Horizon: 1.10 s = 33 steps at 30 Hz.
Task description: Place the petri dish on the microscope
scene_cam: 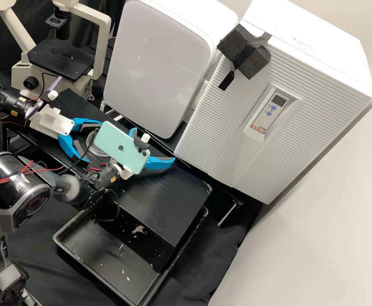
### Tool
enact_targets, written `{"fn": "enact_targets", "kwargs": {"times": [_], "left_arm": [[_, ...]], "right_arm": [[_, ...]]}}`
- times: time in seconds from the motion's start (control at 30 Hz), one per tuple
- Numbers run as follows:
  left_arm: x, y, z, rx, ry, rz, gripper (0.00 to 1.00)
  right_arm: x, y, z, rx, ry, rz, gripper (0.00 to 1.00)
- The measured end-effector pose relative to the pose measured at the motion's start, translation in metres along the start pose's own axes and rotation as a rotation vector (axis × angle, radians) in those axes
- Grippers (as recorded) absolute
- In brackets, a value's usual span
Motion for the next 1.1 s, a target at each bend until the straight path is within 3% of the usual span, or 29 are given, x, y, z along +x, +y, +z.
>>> {"fn": "enact_targets", "kwargs": {"times": [0.27, 0.67, 0.83, 0.87, 1.1], "left_arm": [[0.008, 0.001, -0.002, -0.014, 0.007, 0.015, 1.00], [0.012, 0.001, -0.008, 0.023, 0.041, 0.028, 1.00], [0.014, -0.002, -0.010, 0.011, 0.049, 0.032, 1.00], [0.014, -0.002, -0.010, 0.012, 0.049, 0.032, 0.00], [0.014, -0.001, -0.009, 0.026, 0.048, 0.044, 0.00]], "right_arm": [[0.000, 0.000, 0.000, 0.000, 0.000, 0.000, 1.00], [0.000, 0.000, 0.000, 0.000, 0.000, 0.000, 1.00], [0.000, 0.000, 0.000, 0.000, 0.000, 0.000, 1.00], [0.000, 0.000, 0.000, 0.000, 0.000, 0.000, 1.00], [0.000, 0.000, 0.000, 0.000, 0.000, 0.000, 1.00]]}}
